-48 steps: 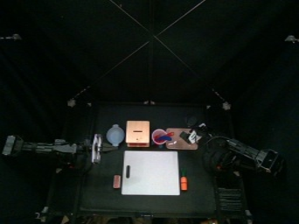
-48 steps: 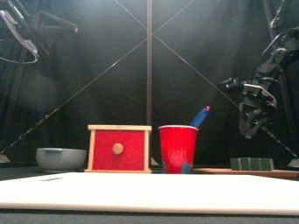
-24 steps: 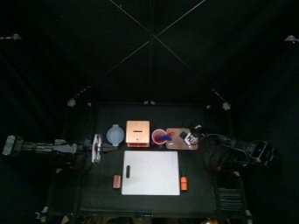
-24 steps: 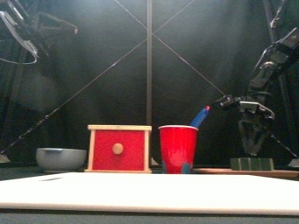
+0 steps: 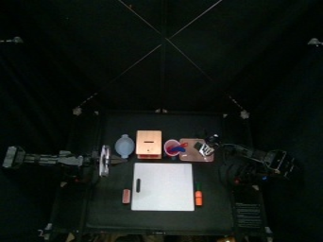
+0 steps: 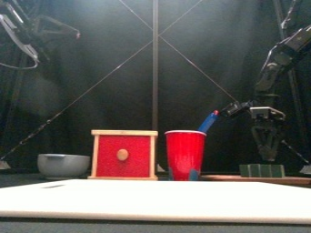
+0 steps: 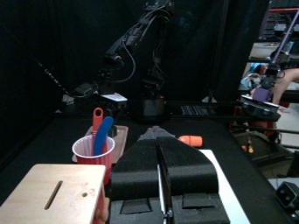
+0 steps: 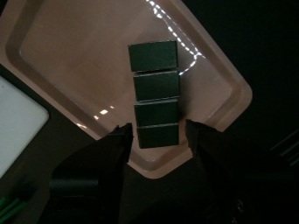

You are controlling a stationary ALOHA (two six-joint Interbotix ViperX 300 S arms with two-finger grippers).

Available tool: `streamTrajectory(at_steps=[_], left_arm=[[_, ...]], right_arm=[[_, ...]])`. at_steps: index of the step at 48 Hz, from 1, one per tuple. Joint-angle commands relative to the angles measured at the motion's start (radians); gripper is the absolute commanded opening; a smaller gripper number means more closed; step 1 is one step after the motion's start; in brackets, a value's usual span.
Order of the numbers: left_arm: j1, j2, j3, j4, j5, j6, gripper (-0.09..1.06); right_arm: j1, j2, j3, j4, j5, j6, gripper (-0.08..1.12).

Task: Place sushi on board then cut the sushi with the knife then place the pieces on the plate
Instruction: Place the sushi on the board

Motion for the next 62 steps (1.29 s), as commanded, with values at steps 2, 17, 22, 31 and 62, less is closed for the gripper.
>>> streamTrajectory(at_steps=[2,17,22,31,62], left_arm=[[0.006,0.005,-0.021,0.000,-0.011,0.002,0.06],[0.006,0.005,-0.028,0.000,-0.011,0.000,0.06],[0.009,0.005,-0.029,0.000,-0.011,0.002,0.06],[0.025,0.005,-0.035,0.002,-0.011,0.002,0.06],[0.035,0.005,-0.043,-0.002,-0.011,0.002,0.06]], right_arm=[[-0.003,-0.018,-0.037,-0.040,0.000,0.025,0.86],[0.014,-0.011,-0.058,-0.179,0.043,0.094,0.86],[0.023,0.017,-0.066,-0.163,0.123,0.094,0.86],[0.023,0.058,-0.124,-0.032,0.179,0.083,0.86],[0.026,0.094,-0.081,-0.031,0.023,0.054,0.86]])
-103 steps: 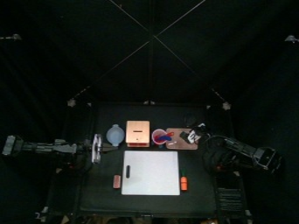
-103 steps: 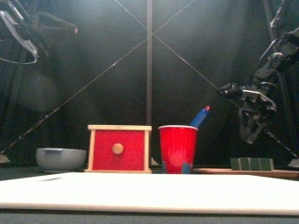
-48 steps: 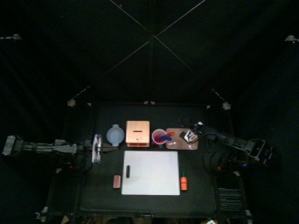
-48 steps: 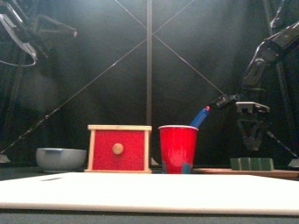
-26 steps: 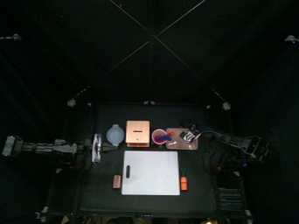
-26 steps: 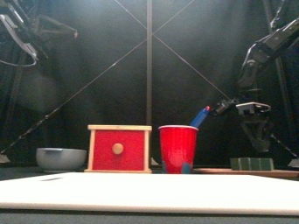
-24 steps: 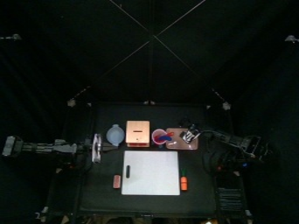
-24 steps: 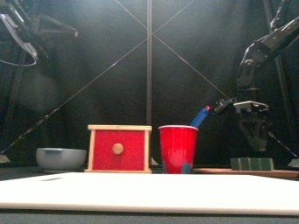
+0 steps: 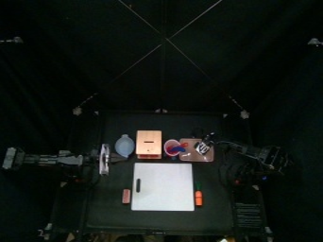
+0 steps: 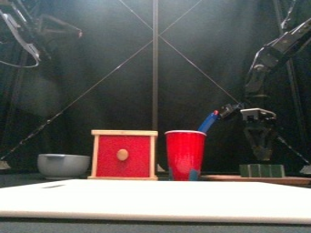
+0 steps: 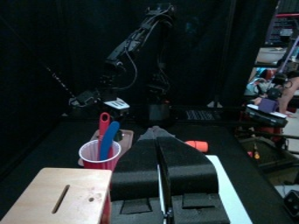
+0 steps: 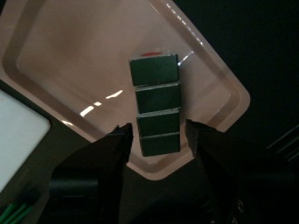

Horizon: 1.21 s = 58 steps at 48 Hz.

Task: Place sushi on board then cut the sushi with the knife then place the pieces on the plate
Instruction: Place the sushi on the board

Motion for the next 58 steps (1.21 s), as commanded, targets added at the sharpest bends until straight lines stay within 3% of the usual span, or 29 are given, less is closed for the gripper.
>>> streamTrajectory(at_steps=[1,18,38,45,55,58], left_arm=[[0.006,0.005,-0.028,-0.003,-0.011,0.002,0.06],[0.012,0.005,-0.028,-0.026,-0.011,0.002,0.06],[0.014,0.005,-0.031,-0.032,-0.011,0.000,0.06],[0.014,0.005,-0.031,-0.038,-0.011,0.000,0.06],[0.014,0.005,-0.031,-0.040,-0.011,0.000,0.06],[0.014,0.005,-0.031,-0.040,-0.011,0.000,0.06]], right_arm=[[-0.006,0.000,0.005,-0.005,-0.044,0.000,0.86],[-0.021,0.014,0.035,-0.049,-0.147,0.012,0.86],[-0.023,0.055,0.064,-0.061,-0.212,0.011,0.85],[-0.017,0.055,0.064,-0.074,-0.206,0.012,0.78],[-0.014,0.038,0.063,-0.071,-0.202,0.015,0.53],[-0.015,0.025,0.058,-0.064,-0.199,0.017,0.53]])
